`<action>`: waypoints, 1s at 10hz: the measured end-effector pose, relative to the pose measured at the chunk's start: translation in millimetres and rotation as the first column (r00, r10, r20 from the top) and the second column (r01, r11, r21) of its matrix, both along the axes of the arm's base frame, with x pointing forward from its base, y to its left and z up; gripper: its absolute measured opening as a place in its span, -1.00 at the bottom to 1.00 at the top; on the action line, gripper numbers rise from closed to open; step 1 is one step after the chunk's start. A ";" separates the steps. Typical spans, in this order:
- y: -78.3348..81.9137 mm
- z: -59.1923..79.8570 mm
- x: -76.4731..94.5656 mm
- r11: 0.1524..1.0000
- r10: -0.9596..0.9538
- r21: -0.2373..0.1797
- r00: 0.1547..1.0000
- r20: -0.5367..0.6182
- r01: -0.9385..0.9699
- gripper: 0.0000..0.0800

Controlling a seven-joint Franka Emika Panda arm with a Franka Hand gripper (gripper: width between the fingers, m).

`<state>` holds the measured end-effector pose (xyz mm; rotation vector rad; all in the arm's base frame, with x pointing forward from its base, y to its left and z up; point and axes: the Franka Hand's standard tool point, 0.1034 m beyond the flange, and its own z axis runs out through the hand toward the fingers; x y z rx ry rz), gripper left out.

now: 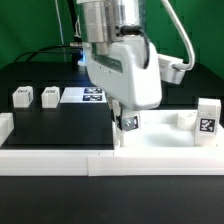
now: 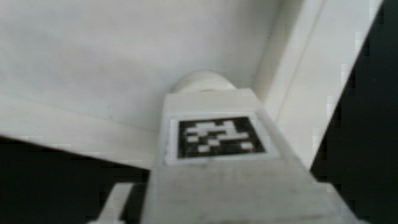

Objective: Assemble square table

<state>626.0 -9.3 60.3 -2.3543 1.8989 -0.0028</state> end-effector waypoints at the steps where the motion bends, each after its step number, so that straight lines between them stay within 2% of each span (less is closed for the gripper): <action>1: 2.1 -0.5 -0.4 0.989 -0.146 0.016 0.989 -0.015 0.146 -0.28; 2: 4.5 -0.5 -0.8 0.951 -0.306 0.023 0.951 -0.035 0.307 -0.27; 4: 6.2 -0.3 -2.7 0.869 -0.494 0.020 0.868 -0.041 0.495 -0.27; 6: 7.1 -1.1 -4.4 0.859 -0.511 0.030 0.859 -0.031 0.512 -0.25; 7: 7.5 -0.5 -4.5 0.894 -0.446 0.026 0.895 -0.022 0.447 -0.25; 8: 10.6 4.4 -4.7 0.952 -0.305 0.016 0.952 -0.001 0.305 0.20; 9: 18.3 9.7 -3.4 0.993 -0.114 -0.011 0.993 0.016 0.114 0.54; 10: 24.1 11.3 -3.1 0.999 0.041 -0.028 0.999 0.018 -0.040 0.54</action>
Offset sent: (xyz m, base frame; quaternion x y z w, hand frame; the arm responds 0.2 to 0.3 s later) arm 0.0184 0.0040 -0.0025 0.0641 0.0410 0.3050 0.9493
